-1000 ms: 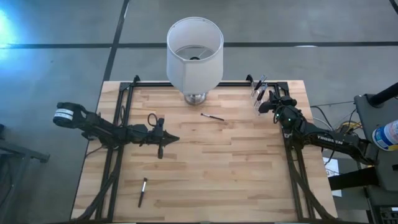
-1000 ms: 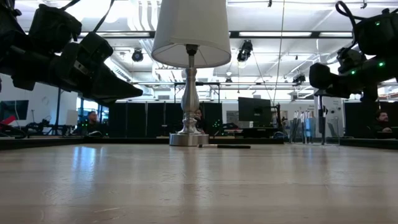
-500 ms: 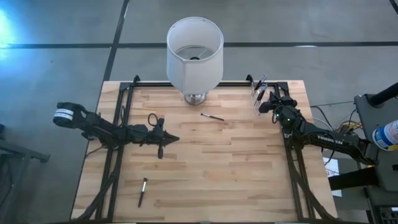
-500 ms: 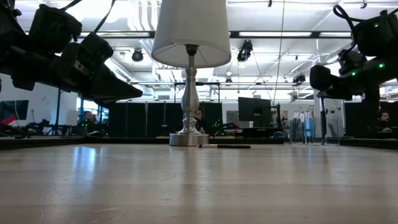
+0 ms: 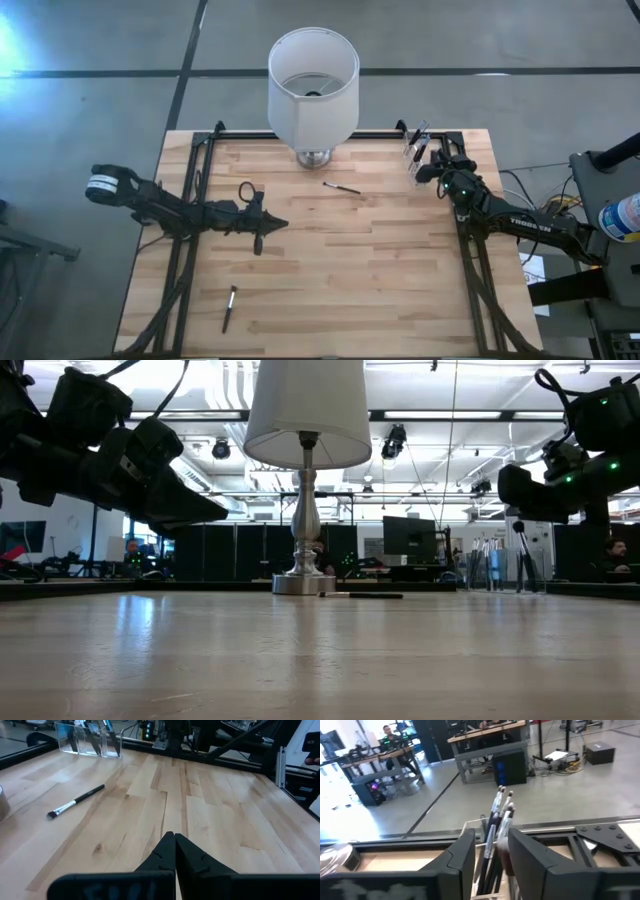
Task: Put items in baskets/containers
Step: Put the powder brush into the transparent organizer
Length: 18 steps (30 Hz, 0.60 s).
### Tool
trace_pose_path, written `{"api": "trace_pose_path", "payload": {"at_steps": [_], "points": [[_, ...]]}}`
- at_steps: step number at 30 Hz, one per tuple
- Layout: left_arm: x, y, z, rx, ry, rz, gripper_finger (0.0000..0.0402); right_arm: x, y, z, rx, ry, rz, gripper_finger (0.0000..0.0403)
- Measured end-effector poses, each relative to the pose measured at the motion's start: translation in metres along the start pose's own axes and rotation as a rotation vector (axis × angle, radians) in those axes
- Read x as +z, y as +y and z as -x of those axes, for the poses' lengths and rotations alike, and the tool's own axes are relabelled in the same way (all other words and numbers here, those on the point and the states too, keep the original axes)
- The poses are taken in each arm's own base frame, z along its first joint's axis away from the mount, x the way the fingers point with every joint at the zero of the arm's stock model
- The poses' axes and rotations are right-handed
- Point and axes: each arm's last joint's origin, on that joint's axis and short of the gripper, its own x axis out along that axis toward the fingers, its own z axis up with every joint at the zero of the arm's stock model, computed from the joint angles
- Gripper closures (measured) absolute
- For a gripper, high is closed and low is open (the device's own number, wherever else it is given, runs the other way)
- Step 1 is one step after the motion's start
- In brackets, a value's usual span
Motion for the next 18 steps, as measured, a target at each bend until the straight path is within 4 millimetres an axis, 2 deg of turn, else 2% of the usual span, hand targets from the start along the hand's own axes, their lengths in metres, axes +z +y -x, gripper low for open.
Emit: {"api": "trace_pose_path", "payload": {"at_steps": [4,9,12,18], "points": [[0.000,0.000,0.000,-0.001,-0.002,0.014,0.0402,0.002,0.002,0.000,0.032,0.018,0.005,0.0273],[0.004,-0.005,-0.003,-0.033,0.034,0.039,0.0402,0.016,0.010,0.001,0.077,0.044,0.052,0.0269],[0.006,-0.012,-0.005,-0.035,0.154,0.026,0.0402,0.025,0.016,0.004,0.101,0.050,0.100,0.0295],[0.020,-0.038,-0.002,0.084,0.417,-0.005,0.0402,0.033,0.027,0.013,0.196,0.081,0.176,0.0383]]}}
